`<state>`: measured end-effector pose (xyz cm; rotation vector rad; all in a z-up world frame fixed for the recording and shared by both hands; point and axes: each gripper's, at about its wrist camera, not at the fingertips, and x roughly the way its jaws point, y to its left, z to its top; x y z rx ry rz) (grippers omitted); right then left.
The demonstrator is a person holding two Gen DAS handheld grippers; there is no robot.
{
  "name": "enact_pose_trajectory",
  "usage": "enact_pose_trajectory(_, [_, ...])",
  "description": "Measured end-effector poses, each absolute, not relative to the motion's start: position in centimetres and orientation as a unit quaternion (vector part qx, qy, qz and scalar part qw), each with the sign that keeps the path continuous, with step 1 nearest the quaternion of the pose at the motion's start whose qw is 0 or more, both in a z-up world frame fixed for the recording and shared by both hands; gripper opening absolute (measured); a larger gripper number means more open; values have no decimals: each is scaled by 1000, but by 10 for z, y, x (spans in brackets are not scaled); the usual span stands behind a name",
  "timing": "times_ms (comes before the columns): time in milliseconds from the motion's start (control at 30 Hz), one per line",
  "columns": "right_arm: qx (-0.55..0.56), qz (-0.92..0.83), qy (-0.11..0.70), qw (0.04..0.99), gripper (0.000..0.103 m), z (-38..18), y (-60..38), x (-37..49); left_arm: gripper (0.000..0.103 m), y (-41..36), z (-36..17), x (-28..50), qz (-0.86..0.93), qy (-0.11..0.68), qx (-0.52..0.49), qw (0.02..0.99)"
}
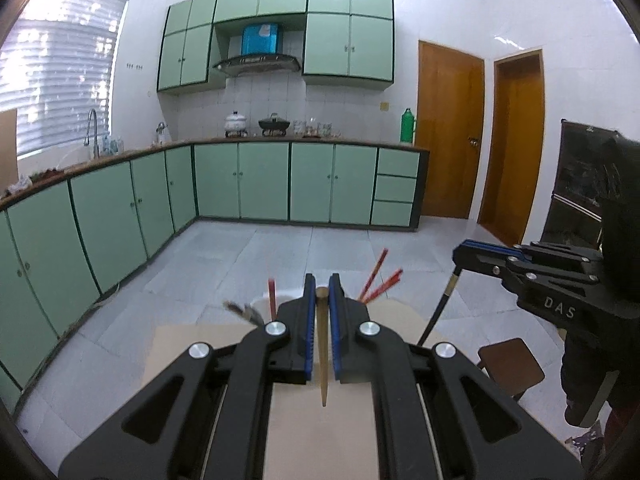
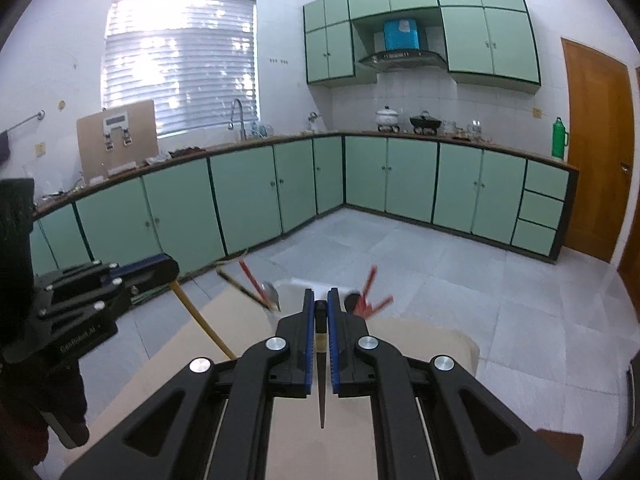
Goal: Organize utensils
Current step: 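Lift both chopsticks and lower them into the white holder, then open both tools to release the chopsticks into the holder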
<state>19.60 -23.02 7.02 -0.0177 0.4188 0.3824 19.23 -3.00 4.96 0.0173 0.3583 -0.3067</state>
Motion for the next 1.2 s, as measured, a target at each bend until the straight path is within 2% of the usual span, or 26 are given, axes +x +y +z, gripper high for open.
enact_pose_trajectory(300, [-6,183,152,971,6,121,-223,234,6,-45,95,223,-146,115,26,982])
enact_pose_trajectory(500, [10,175,134,975,6,131,-223,269,6,-50,107,252,-125,95,34,987])
enact_pose_trajectory(700, [4,160,148,976,6,110,-216,302,6,-55,88,280,-114,116,39,986])
enact_pose_trajectory(900, [3,160,205,966,6,71,-209,328,6,-50,61,309,-115,167,32,979])
enact_pose_trajectory(1033, [3,153,214,965,8,60,-214,328,7,-40,50,317,-111,189,27,975])
enact_pose_trajectory(1133, [1,145,204,968,23,62,-221,319,8,-32,49,313,-107,188,25,976])
enact_pose_trajectory(1167, [1,141,201,969,30,63,-223,316,10,-30,50,313,-106,187,25,976])
enact_pose_trajectory(1200, [2,138,198,970,32,65,-226,313,14,-27,51,311,-106,185,23,977])
